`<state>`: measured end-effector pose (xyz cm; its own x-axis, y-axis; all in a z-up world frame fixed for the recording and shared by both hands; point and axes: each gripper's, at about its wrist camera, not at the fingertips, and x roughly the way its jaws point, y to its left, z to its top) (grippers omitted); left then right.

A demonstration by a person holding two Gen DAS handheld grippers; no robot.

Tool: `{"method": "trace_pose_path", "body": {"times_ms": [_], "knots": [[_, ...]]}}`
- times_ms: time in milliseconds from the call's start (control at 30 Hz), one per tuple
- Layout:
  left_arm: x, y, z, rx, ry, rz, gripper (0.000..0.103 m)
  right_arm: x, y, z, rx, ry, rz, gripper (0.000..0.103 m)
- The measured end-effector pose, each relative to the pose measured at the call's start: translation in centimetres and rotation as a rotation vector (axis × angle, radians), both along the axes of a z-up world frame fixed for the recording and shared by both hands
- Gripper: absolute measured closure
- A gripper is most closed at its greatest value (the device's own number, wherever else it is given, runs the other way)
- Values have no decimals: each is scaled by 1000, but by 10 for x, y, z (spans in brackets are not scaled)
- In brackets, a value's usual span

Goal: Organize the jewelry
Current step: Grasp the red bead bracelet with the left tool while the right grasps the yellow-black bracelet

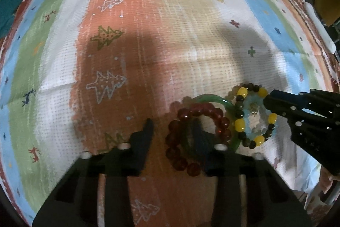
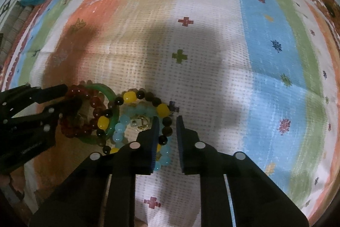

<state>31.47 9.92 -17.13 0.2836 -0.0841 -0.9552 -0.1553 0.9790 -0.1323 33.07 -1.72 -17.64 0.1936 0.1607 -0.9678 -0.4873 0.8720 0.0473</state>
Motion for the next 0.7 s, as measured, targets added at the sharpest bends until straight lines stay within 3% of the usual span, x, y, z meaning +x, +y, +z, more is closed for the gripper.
{"method": "trace_pose_path", "body": {"times_ms": [67, 133, 467, 700], "knots": [[0, 0, 1, -28, 5, -6, 84, -1, 2, 0, -5, -3, 10, 90], [1, -3, 2, -31, 9, -15, 87, -2, 3, 0, -7, -7, 13, 92], [-5, -12, 17, 29, 9, -8, 90, -9, -6, 20, -6, -66, 11, 92], [-19, -22, 38, 62, -44, -30, 90, -18, -16, 40, 13, -108, 0, 92]]}}
